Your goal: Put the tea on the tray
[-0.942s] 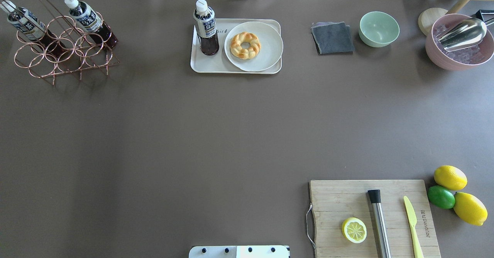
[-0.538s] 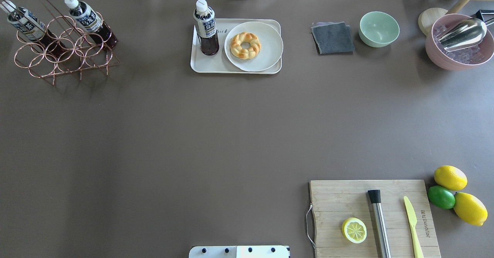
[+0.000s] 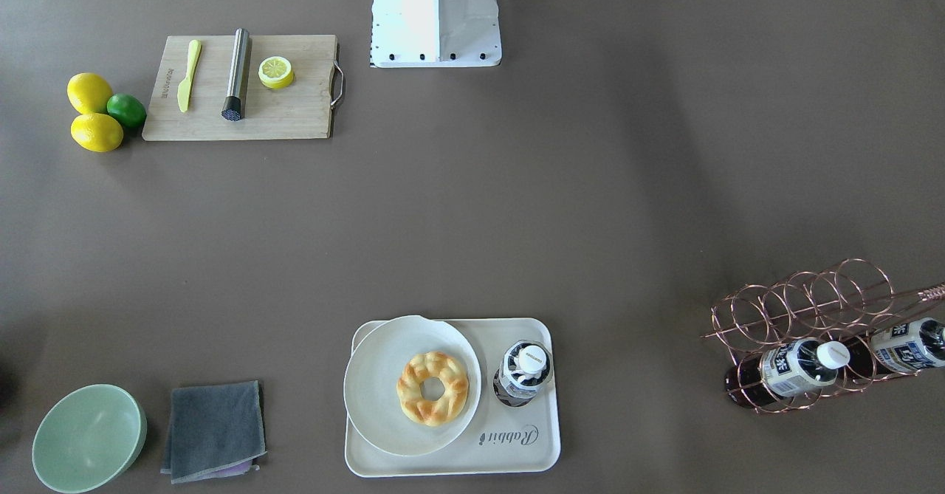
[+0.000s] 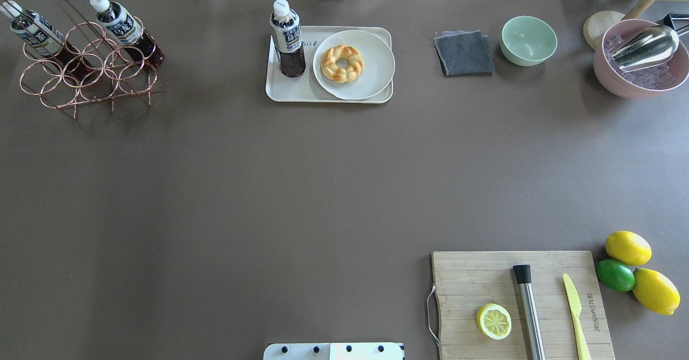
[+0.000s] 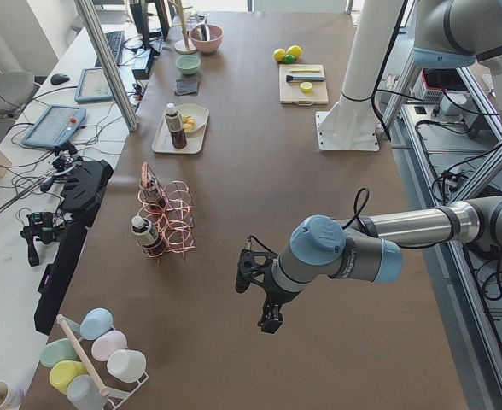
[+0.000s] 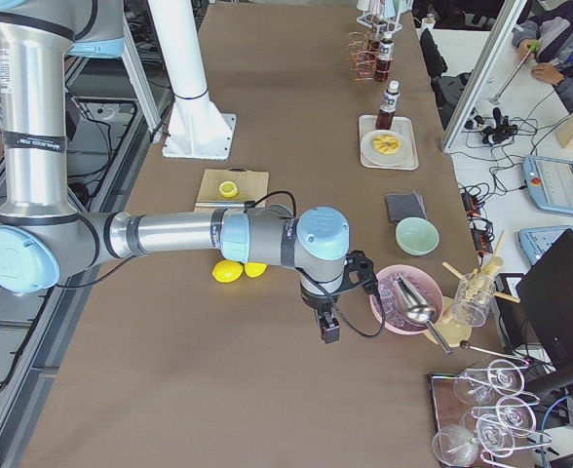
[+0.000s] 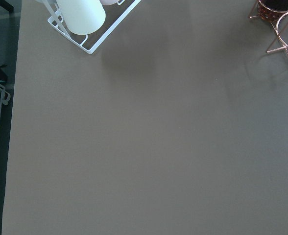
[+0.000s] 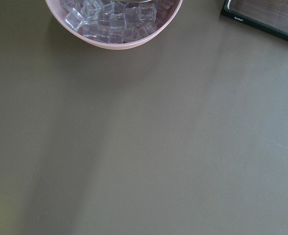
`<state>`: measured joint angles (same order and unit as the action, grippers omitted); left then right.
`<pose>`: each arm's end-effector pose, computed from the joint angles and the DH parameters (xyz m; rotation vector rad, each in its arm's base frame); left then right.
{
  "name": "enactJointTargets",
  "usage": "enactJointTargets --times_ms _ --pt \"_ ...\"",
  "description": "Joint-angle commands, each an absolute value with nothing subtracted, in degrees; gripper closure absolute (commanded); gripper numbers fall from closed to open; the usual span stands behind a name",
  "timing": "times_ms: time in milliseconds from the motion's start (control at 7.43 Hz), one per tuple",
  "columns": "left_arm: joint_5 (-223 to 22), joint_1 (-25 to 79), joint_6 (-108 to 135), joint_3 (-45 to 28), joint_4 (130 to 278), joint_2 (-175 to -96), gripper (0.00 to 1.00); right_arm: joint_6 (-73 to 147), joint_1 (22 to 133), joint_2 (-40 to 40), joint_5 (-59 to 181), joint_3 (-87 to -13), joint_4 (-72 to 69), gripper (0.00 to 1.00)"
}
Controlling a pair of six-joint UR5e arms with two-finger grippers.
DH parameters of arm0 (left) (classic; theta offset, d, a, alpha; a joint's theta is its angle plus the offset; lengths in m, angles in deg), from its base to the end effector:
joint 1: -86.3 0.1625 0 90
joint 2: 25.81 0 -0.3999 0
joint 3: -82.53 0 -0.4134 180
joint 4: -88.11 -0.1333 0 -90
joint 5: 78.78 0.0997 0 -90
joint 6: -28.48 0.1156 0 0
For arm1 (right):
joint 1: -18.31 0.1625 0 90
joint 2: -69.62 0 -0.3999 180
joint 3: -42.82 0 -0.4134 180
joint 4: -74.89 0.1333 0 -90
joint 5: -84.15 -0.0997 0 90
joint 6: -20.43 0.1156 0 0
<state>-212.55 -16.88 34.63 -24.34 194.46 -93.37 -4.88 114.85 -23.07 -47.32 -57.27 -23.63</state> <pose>-0.1368 -0.3504 0.6356 0.3042 0.7207 -0.0445 0.1121 -0.4795 0.5973 0.1814 -0.7040 -0.3060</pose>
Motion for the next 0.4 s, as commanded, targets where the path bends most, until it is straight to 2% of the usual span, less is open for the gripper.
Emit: enactJointTargets --times_ms 0,269 --pt "-212.5 -16.8 34.6 -24.3 194.5 -93.7 0.03 -4.9 114.9 -23.4 -47.3 -57.3 -23.6 0.00" --pt "-212.5 -16.8 34.6 -24.3 194.5 -93.7 0.03 -4.9 114.9 -23.3 -47.1 -57.2 -23.6 0.00"
